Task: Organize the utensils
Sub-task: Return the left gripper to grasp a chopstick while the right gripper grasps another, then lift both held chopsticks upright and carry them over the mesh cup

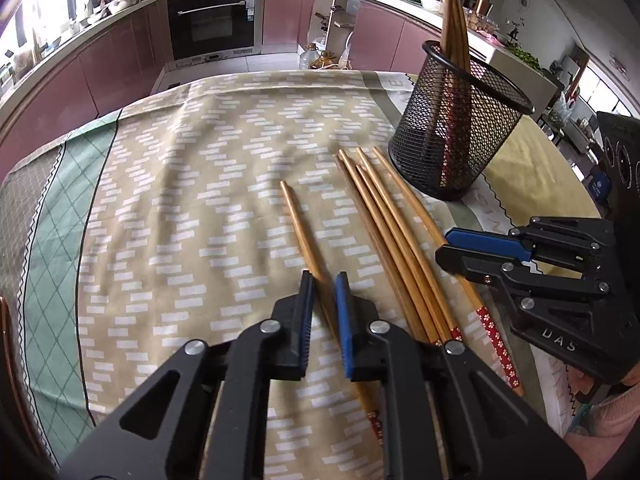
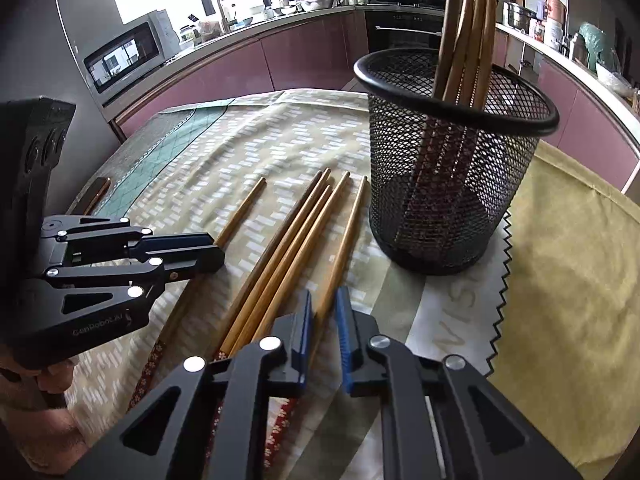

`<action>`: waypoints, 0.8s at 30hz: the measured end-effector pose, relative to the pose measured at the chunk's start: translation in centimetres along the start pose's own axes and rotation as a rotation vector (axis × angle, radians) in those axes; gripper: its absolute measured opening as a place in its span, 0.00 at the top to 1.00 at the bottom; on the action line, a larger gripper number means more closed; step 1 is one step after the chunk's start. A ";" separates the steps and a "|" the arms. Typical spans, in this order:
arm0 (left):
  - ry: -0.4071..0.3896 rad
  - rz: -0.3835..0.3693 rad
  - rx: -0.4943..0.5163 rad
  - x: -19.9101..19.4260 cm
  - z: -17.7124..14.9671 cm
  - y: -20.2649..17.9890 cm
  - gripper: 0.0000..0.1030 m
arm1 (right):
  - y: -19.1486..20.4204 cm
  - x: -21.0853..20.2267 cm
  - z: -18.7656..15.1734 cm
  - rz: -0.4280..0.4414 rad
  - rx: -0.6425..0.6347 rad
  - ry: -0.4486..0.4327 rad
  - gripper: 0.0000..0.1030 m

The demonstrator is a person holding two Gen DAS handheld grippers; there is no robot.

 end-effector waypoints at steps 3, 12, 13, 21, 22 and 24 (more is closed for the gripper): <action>-0.005 0.002 -0.012 -0.1 0.0 0.1 0.90 | -0.3 -0.2 -0.1 0.029 0.032 0.002 0.93; -0.037 -0.006 -0.039 -0.9 0.0 0.2 0.93 | -0.2 -1.9 0.3 0.089 0.075 -0.036 0.95; -0.039 -0.008 -0.039 -1.1 0.0 0.1 0.93 | -0.1 -2.1 0.4 0.099 0.075 -0.041 0.95; -0.093 -0.066 -0.044 -3.6 0.9 -0.6 0.93 | 0.7 -4.7 1.4 0.179 0.080 -0.101 0.95; -0.104 -0.076 -0.038 -4.1 1.1 -0.9 0.93 | 0.8 -5.0 1.5 0.187 0.081 -0.108 0.95; -0.119 -0.093 -0.034 -5.0 1.5 -1.2 0.93 | 0.8 -5.9 1.9 0.200 0.084 -0.130 0.95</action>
Point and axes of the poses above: each gripper's, at about its wrist camera, not at the fingertips, and x roughly the way its jaws point, y to its left, z to its top, the point moved 10 cm from there along x, roughly the way its jaws point, and after that the axes turned 3 degrees about -z, right-handed, at the moved point
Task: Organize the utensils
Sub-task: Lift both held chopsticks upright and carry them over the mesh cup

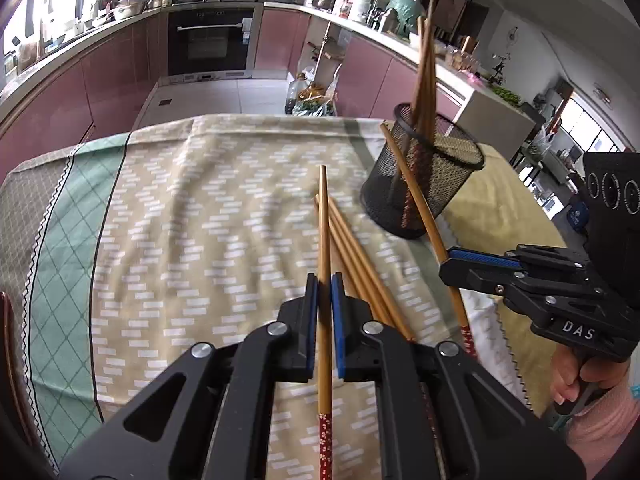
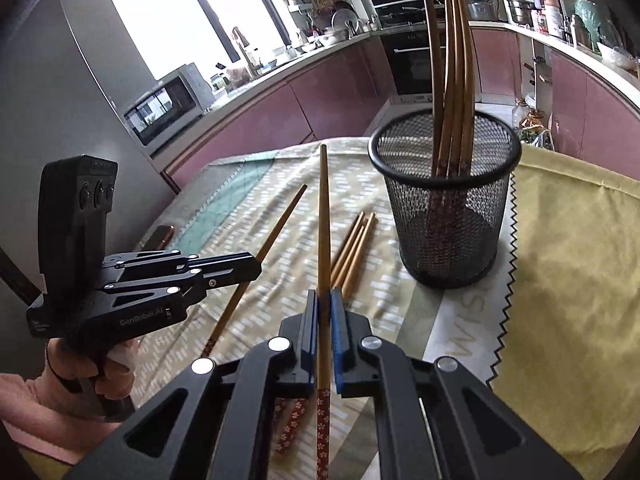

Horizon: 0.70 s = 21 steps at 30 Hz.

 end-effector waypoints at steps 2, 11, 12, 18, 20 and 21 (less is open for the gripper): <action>-0.019 -0.028 0.002 -1.0 0.6 -0.6 0.93 | 0.2 -0.9 0.6 0.009 -0.007 -0.026 0.95; -0.104 -0.181 -0.006 -5.5 3.8 -3.1 0.93 | 0.4 -4.7 3.6 0.004 -0.034 -0.147 0.95; -0.120 -0.184 0.000 -6.1 4.2 -3.3 0.93 | 0.4 -5.1 4.0 0.003 -0.035 -0.158 0.95; -0.197 -0.228 0.007 -8.7 7.1 -4.3 0.93 | -0.1 -6.7 5.8 -0.015 -0.051 -0.212 0.95; -0.214 -0.228 0.009 -8.9 8.0 -4.5 0.93 | -0.2 -7.1 6.4 -0.023 -0.056 -0.227 0.95; -0.222 -0.231 0.008 -9.0 8.5 -4.5 0.93 | -0.2 -7.3 6.6 -0.028 -0.060 -0.236 0.95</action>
Point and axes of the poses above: each gripper's, at about its wrist camera, not at the fingertips, and x roughly the way its jaws point, y to its left, z to its top, the point moved 10 cm from there along x, roughly the way its jaws point, and after that the axes turned 3 degrees about -z, right-handed, at the moved point
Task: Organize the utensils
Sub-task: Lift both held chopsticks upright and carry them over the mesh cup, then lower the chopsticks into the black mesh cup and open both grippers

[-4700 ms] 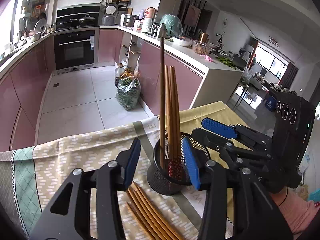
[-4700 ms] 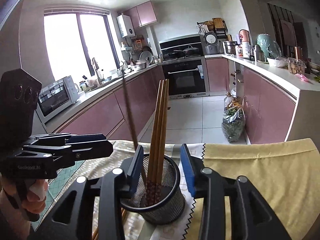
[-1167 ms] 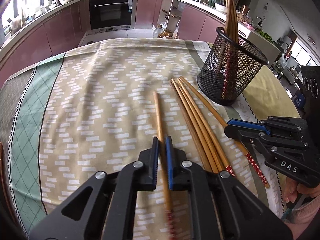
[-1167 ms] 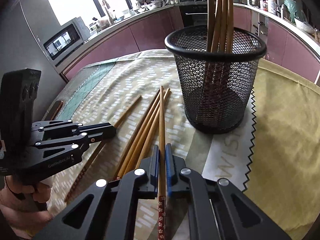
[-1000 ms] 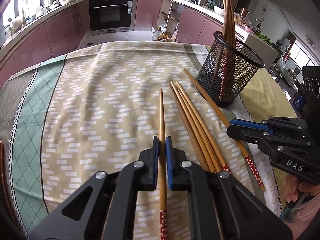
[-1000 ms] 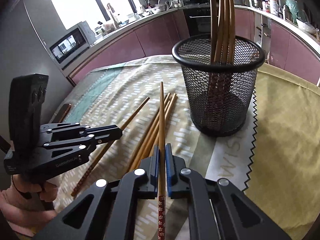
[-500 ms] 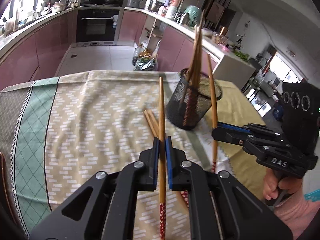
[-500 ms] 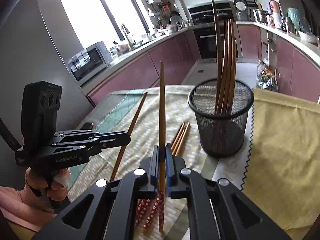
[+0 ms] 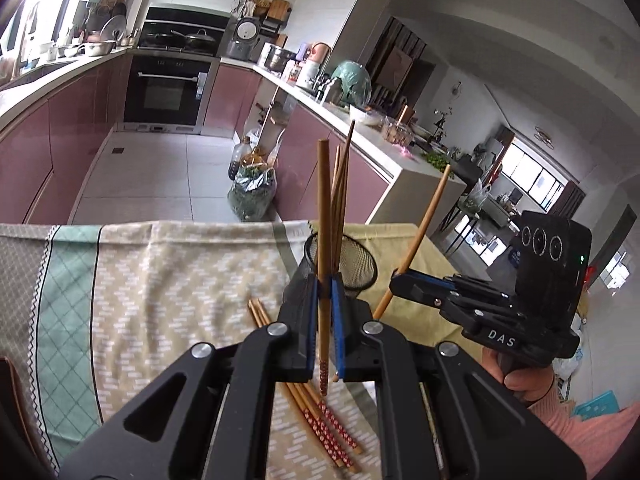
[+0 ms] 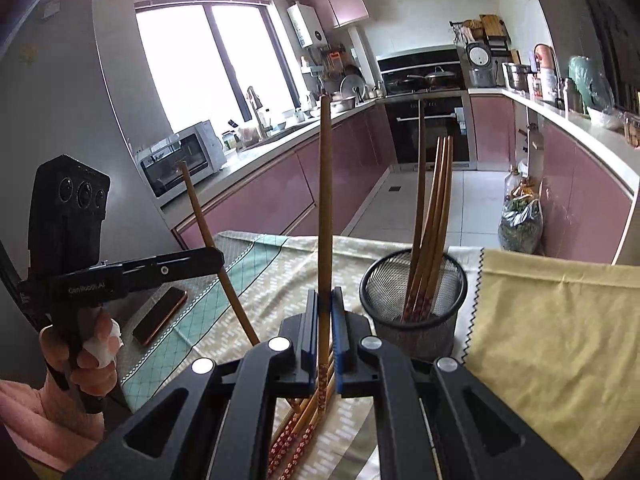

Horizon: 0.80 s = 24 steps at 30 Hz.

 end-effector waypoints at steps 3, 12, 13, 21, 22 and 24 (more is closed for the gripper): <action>-0.022 -0.014 0.006 0.2 1.7 -0.6 0.93 | -0.3 -0.5 1.3 -0.010 -0.009 -0.027 0.95; -0.113 -0.032 0.076 0.0 7.8 -3.5 0.93 | -1.5 -2.4 5.9 -0.062 -0.055 -0.111 0.95; -0.120 -0.034 0.083 0.0 8.4 -3.9 0.93 | -1.7 -2.6 6.4 -0.069 -0.058 -0.121 0.95; -0.131 -0.002 0.136 1.4 11.1 -5.5 0.93 | -3.6 -2.3 8.7 -0.133 -0.063 -0.158 0.95; -0.120 0.007 0.141 1.8 11.0 -5.5 0.93 | -4.0 -1.9 8.7 -0.144 -0.060 -0.151 0.95; -0.080 0.024 0.151 3.3 10.3 -5.4 0.93 | -4.3 -1.1 8.2 -0.148 -0.052 -0.133 0.95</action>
Point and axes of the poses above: each gripper's, at about its wrist camera, not at the fingertips, and x roughly the way its jaws point, y to its left, z to its top, the point moved 10 cm from there along x, roughly the way its jaws point, and after that the axes turned 3 degrees about -z, right-handed, at the moved point
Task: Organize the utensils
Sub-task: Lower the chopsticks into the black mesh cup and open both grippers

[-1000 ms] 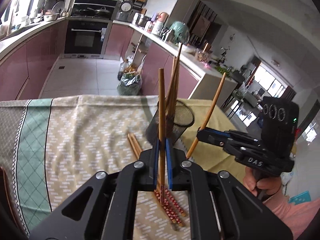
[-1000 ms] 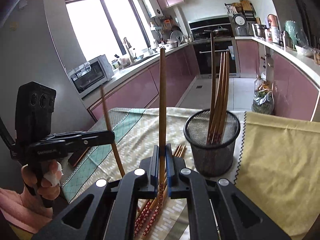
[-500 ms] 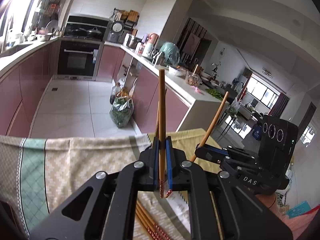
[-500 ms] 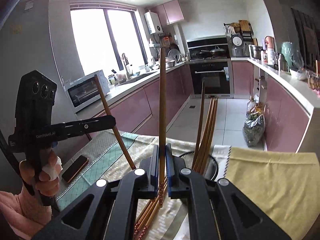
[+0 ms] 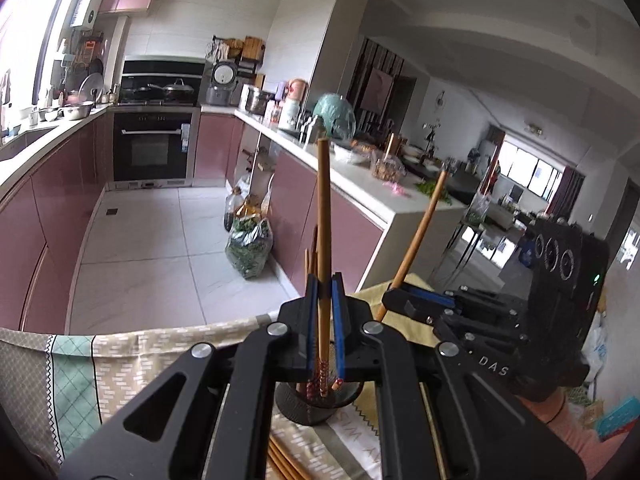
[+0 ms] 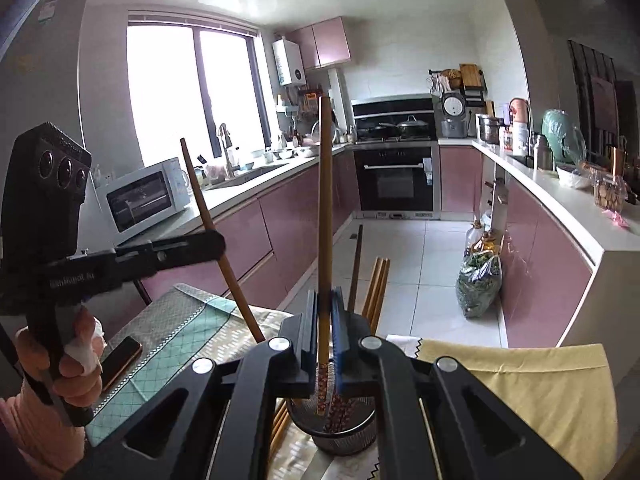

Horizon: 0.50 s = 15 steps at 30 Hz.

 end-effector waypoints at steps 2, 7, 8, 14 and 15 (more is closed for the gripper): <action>0.044 0.009 0.005 1.4 -1.1 0.0 0.93 | -0.1 1.0 -0.7 -0.006 0.003 0.025 0.95; 0.134 0.035 0.008 4.8 -3.7 1.1 0.93 | -0.3 2.9 -2.7 -0.017 0.004 0.088 0.95; 0.153 0.036 0.007 5.4 -4.2 1.4 0.93 | -0.3 3.2 -3.1 -0.020 0.003 0.101 0.95; 0.215 0.042 0.036 7.8 -6.0 2.1 0.93 | -0.6 4.9 -5.1 -0.027 0.003 0.178 0.95; 0.217 0.045 0.036 8.0 -6.1 2.4 0.93 | -0.7 5.2 -5.4 -0.031 0.007 0.190 0.95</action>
Point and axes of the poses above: each gripper's, at about its wrist camera, not at the fingertips, and x roughly the way its jaws point, y to its left, z to its top, the point moved 10 cm from there along x, roughly the way its jaws point, and after that the axes turned 3 degrees about -z, right-handed, at the moved point
